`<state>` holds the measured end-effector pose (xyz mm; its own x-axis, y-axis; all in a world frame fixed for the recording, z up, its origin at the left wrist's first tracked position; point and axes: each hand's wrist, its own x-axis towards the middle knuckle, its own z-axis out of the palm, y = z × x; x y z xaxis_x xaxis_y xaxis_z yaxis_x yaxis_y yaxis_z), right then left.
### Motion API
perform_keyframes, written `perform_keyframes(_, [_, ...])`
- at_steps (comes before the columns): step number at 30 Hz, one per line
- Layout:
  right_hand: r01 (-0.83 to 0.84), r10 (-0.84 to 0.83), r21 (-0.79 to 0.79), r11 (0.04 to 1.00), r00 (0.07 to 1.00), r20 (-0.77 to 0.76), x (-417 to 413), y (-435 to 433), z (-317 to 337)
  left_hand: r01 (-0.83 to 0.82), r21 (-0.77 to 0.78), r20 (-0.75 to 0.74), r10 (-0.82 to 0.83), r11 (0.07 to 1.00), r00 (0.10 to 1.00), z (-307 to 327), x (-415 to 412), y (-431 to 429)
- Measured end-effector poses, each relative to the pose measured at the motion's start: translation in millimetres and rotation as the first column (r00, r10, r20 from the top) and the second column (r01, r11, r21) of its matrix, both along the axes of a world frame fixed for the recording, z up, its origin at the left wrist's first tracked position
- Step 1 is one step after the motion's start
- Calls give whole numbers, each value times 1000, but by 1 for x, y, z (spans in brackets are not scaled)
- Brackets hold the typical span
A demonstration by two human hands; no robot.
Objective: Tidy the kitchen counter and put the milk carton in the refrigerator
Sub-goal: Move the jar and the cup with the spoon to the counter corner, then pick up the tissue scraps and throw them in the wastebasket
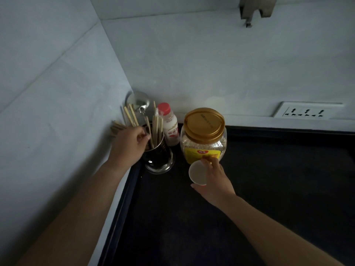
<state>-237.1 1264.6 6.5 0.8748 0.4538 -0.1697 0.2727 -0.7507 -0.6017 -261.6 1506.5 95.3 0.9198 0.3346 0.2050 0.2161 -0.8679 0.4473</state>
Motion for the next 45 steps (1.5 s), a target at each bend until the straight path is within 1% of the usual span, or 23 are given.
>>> perform_keyframes(2, [10,-10,8,1000,1000,-13,-1,-1,1,7,-37,-66,-9,999,998,-2,-4,1])
perform_keyframes(4, [24,-23,22,999,1000,-18,-1,-2,2,7,-80,-44,-11,997,999,1,-7,-2])
perform_keyframes(6, [33,-32,26,999,999,-11,-1,-3,4,3,-62,50,0,998,999,7,-10,-9])
perform_keyframes(9, [27,-27,27,999,999,-20,-5,-7,6,48,50,226,-59,998,972,19,-19,-27])
perform_keyframes(11, [38,-38,20,999,999,-22,-10,-15,5,105,107,292,-133,989,947,23,-28,-43])
perform_keyframes(13, [61,-60,26,998,998,-29,-13,-24,2,154,109,313,-181,982,932,21,-38,-59])
perform_keyframes(15, [71,-70,25,997,997,-37,-13,-31,2,212,59,281,-220,976,934,9,-47,-75])
perform_keyframes(17, [67,-66,32,997,997,-38,-11,-31,2,259,-19,187,-252,966,950,-14,-54,-87])
perform_keyframes(19, [62,-60,60,996,997,-41,-7,-27,2,251,-110,45,-248,962,968,-47,-60,-95])
perform_keyframes(21, [56,-53,84,995,998,-42,-5,-21,0,194,-174,-140,-219,965,966,-83,-67,-97])
perform_keyframes(22, [52,-49,87,995,998,-42,-4,-18,-1,171,-179,-250,-213,969,945,-99,-70,-97])
perform_keyframes(24, [54,-51,84,995,998,-46,-3,-16,-2,167,-135,-433,-210,977,877,-127,-77,-98])
perform_keyframes(26, [76,-72,75,994,996,-55,-5,-17,-5,204,-47,-514,-199,978,835,-144,-83,-100])
perform_keyframes(28, [108,-106,25,994,992,-69,-10,-23,-10,234,32,-536,-181,972,825,-154,-89,-105])
perform_keyframes(29, [123,-125,-25,992,989,-78,-15,-27,-13,243,56,-539,-176,968,824,-158,-91,-107])
perform_keyframes(31, [127,-146,-186,974,985,-95,-28,-39,-22,260,86,-531,-177,962,829,-163,-97,-109])
perform_keyframes(33, [94,-138,-345,934,985,-104,-44,-52,-32,271,99,-516,-183,958,837,-164,-100,-109])
perform_keyframes(35, [64,-120,-422,904,987,-108,-61,-64,-40,274,95,-520,-187,957,833,-163,-102,-110])
perform_keyframes(37, [54,-113,-435,899,987,-112,-79,-76,-43,273,90,-530,-186,958,827,-160,-107,-112])
perform_keyframes(40, [66,-116,-393,917,988,-104,-109,-96,-38,297,61,-497,-229,953,837,-151,-119,-122])
perform_keyframes(42, [107,-150,-334,936,983,-105,-131,-113,-31,313,-2,-465,-278,950,840,-141,-131,-135])
perform_keyframes(45, [185,-224,-242,952,963,-146,-163,-143,-20,349,-134,-410,-372,928,832,-123,-156,-165])
